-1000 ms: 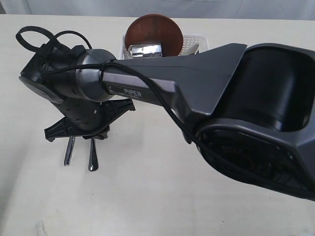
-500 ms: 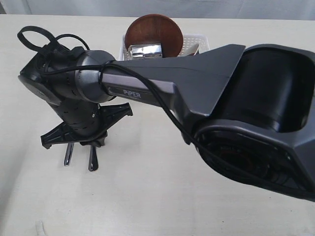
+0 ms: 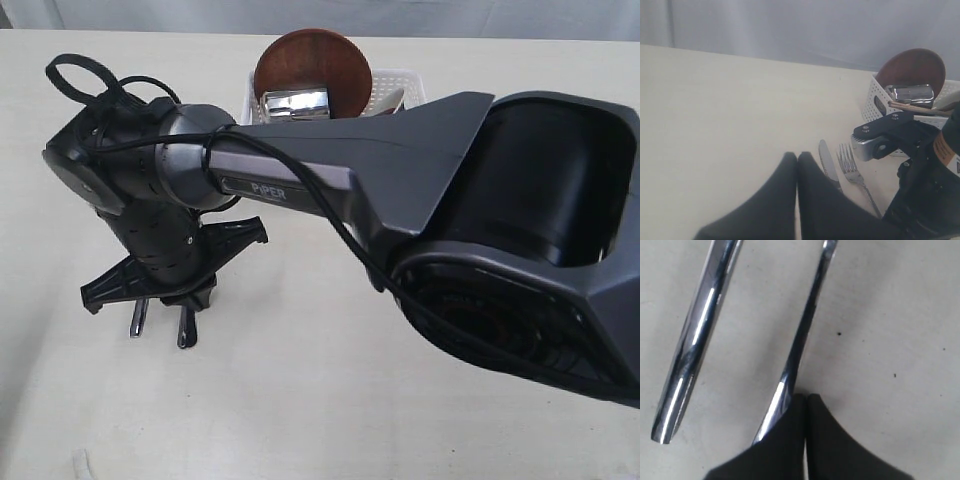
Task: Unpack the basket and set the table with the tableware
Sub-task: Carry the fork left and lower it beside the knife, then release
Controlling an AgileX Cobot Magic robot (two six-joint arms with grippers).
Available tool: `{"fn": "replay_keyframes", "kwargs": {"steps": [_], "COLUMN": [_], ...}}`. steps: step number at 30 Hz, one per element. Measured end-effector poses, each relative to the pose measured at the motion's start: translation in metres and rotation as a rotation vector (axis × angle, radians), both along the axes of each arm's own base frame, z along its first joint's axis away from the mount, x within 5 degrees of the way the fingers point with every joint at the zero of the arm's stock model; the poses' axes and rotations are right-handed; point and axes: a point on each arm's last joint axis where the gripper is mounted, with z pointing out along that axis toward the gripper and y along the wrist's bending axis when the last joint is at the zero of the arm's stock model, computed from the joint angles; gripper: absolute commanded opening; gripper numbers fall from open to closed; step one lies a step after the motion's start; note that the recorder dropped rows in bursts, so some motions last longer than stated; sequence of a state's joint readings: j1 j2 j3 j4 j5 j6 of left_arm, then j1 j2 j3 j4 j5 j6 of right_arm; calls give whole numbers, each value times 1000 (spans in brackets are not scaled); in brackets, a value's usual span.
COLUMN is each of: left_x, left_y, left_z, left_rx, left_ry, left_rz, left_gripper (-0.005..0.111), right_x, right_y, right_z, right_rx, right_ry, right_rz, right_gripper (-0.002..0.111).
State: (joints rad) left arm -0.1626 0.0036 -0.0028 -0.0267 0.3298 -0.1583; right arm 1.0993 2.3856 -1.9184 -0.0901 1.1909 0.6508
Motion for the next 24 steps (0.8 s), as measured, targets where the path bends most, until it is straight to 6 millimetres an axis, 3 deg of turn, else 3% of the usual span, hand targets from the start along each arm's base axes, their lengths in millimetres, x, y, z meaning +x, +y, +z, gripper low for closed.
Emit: {"fn": "replay_keyframes", "kwargs": {"steps": [24], "left_x": [0], "left_y": [0], "left_z": [0], "left_rx": [0], "left_ry": [0], "left_rz": [0], "left_gripper": [0], "right_x": [-1], "right_y": [3], "right_z": [0], "right_rx": [33], "right_ry": [15], "right_rz": [27], "right_gripper": [0]}}
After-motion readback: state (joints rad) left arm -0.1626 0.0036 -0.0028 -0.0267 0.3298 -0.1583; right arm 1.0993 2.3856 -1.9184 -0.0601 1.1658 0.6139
